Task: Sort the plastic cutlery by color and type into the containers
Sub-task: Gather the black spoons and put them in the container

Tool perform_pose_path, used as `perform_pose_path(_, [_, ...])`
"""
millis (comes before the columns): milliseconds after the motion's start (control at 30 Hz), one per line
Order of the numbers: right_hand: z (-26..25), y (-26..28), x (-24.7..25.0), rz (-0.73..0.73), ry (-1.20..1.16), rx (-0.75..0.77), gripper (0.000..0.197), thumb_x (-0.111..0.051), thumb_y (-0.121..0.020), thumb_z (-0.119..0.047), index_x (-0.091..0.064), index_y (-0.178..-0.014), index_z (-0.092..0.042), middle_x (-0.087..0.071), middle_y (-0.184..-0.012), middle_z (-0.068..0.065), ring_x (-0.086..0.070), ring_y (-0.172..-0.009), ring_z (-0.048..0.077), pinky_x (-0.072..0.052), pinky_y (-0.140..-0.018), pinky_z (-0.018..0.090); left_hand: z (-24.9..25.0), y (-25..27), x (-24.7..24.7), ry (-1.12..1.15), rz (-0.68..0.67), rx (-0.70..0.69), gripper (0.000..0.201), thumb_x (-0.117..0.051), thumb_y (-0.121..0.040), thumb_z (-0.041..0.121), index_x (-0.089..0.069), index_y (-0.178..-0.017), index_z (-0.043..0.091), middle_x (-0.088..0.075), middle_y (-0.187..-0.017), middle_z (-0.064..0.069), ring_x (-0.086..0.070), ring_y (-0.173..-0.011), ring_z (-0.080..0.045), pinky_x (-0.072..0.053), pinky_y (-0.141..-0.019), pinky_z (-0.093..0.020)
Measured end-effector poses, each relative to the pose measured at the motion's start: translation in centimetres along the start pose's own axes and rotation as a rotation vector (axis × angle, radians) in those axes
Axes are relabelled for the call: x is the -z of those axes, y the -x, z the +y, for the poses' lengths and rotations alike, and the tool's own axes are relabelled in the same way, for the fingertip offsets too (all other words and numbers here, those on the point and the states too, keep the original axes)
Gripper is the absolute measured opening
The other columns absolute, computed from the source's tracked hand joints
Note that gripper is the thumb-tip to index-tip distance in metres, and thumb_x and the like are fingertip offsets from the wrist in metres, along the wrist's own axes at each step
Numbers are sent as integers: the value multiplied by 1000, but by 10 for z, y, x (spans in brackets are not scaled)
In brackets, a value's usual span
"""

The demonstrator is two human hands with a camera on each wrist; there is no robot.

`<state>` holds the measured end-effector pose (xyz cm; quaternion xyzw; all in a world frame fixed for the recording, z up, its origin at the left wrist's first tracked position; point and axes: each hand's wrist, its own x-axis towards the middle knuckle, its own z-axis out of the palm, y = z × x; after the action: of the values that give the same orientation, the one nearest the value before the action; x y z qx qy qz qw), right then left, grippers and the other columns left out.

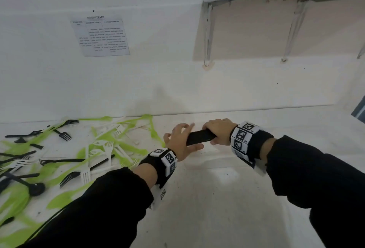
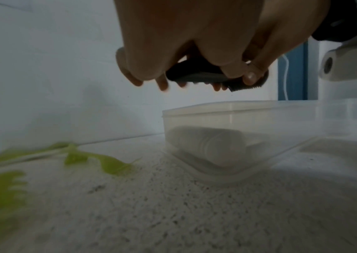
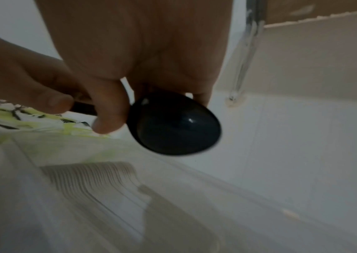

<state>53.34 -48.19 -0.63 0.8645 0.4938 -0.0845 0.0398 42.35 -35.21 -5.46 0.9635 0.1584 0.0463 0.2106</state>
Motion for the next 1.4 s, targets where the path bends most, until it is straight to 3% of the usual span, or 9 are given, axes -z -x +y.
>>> perform_pose_path(100, [11, -4, -7, -45, -83, -88, 43, -59, -87, -20, -45, -127, -15, -51, -127, 4, -50, -116, 23, -36, -95, 35, -2, 1, -3, 178, -41, 115, 120, -70, -71, 56, 11, -150, 13, 5, -158, 0, -4, -146, -13, -7, -118, -41])
perform_pose_path(233, [19, -14, -15, -101, -125, -98, 43, -61, -86, -19, -46, -126, -12, -53, -125, 7, -52, -114, 24, -37, -88, 29, -6, -2, -10, 217, -226, 146, 133, -77, -68, 50, 22, -145, 5, 19, -157, -4, 4, -147, -21, -10, -119, -36])
perform_pose_path(400, [17, -30, -27, -144, -77, -81, 42, -62, -84, -19, -49, -123, -12, -55, -122, 8, -55, -110, 25, -39, -83, 29, -6, -6, -19, 319, -250, 173, 137, -83, -64, 41, 21, -145, 5, 13, -158, -3, 0, -146, -14, -12, -115, -24])
perform_pose_path(633, [14, -41, -38, -141, 47, -103, 39, -66, -74, -20, -55, -112, -19, -58, -108, 4, -60, -96, 26, -51, -85, 40, -11, -7, -26, 399, -238, 208, 138, -85, -63, 36, 23, -145, 9, 8, -159, -1, -3, -146, -14, -15, -118, -30])
perform_pose_path(733, [15, -47, -42, -119, 72, -101, 44, -70, -68, -16, -57, -110, -19, -52, -106, 3, -59, -93, 26, -52, -79, 37, -10, -6, -26, 438, -241, 215, 138, -84, -65, 34, 25, -145, 10, 7, -158, -1, -4, -145, -13, -15, -117, -27])
perform_pose_path(867, [14, -45, -42, -77, 110, -127, 37, -65, -77, -18, -56, -113, -20, -56, -108, 3, -56, -101, 24, -41, -73, 32, -10, -5, -27, 448, -243, 208, 136, -84, -65, 34, 24, -145, 10, 10, -158, -1, 0, -146, -13, -12, -117, -27])
perform_pose_path(1033, [12, -47, -46, -56, 42, -147, 35, -66, -79, -17, -55, -111, -13, -54, -110, 8, -54, -102, 26, -47, -79, 35, -10, -4, -25, 448, -254, 198, 134, -82, -68, 34, 25, -145, 9, 15, -157, -1, 4, -145, -12, -9, -115, -24])
perform_pose_path(1200, [17, -42, -50, 4, 20, -119, 40, -65, -75, -22, -56, -113, -20, -54, -108, 3, -55, -101, 24, -44, -76, 31, -11, -4, -26, 464, -247, 197, 134, -83, -67, 34, 24, -145, 9, 12, -158, -1, 1, -145, -12, -11, -114, -23])
perform_pose_path(1400, [18, -42, -42, -57, -20, -95, 32, -57, -82, -10, -62, -113, -16, -61, -108, 7, -59, -101, 26, -51, -86, 37, -13, -4, -28, 523, -234, 208, 135, -84, -66, 29, 23, -146, 11, 2, -158, 0, -7, -144, -12, -17, -107, -18])
